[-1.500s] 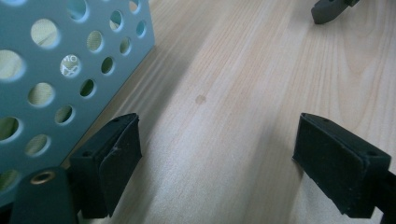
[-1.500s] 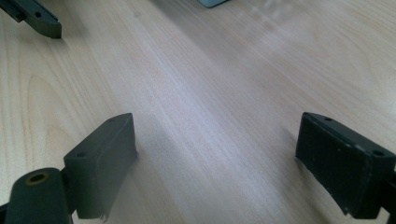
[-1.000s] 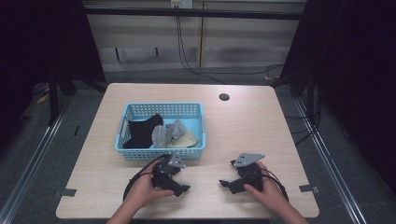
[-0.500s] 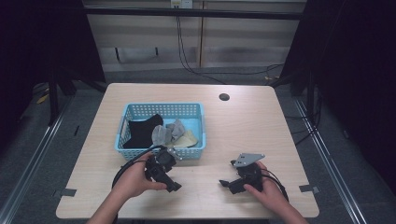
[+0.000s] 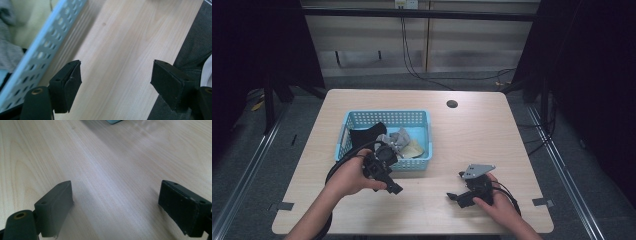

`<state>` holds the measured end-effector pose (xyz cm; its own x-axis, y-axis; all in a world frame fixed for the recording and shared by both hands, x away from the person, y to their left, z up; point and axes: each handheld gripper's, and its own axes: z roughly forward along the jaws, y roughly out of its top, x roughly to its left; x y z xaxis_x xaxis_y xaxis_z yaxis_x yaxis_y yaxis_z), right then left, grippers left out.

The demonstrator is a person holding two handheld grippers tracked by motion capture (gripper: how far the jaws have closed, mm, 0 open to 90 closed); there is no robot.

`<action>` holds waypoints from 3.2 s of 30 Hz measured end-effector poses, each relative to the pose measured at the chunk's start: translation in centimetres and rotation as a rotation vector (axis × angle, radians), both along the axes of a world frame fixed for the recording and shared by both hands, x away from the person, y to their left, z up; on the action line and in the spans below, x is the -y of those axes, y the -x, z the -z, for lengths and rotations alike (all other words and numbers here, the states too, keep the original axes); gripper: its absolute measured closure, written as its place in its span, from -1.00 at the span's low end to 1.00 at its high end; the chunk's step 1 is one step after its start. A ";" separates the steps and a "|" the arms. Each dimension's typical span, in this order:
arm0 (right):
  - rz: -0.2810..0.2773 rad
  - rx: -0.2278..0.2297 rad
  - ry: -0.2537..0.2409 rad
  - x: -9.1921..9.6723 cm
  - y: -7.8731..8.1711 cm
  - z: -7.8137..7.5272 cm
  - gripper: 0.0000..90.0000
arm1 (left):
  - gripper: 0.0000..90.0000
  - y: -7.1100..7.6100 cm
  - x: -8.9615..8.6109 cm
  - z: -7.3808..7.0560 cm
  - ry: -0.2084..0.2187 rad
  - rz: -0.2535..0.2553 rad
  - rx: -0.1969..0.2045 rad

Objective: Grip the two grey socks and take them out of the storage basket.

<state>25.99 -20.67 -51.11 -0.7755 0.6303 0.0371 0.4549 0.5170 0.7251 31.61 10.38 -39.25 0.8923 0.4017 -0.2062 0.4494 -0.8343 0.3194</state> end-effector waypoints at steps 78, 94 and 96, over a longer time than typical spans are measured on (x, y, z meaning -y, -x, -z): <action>0.001 -0.003 -0.001 0.0 0.0 0.0 -0.74 | 0.81 -12.1 -2.2 2.9 -0.121 -0.406 0.016; -0.001 0.000 0.000 0.0 0.0 0.0 -0.74 | 0.81 -11.4 -2.6 -0.5 -0.118 -0.357 -0.036; -0.001 -0.001 0.000 0.0 0.0 0.0 -0.74 | 0.81 -11.4 -2.5 -1.4 -0.114 -0.350 -0.038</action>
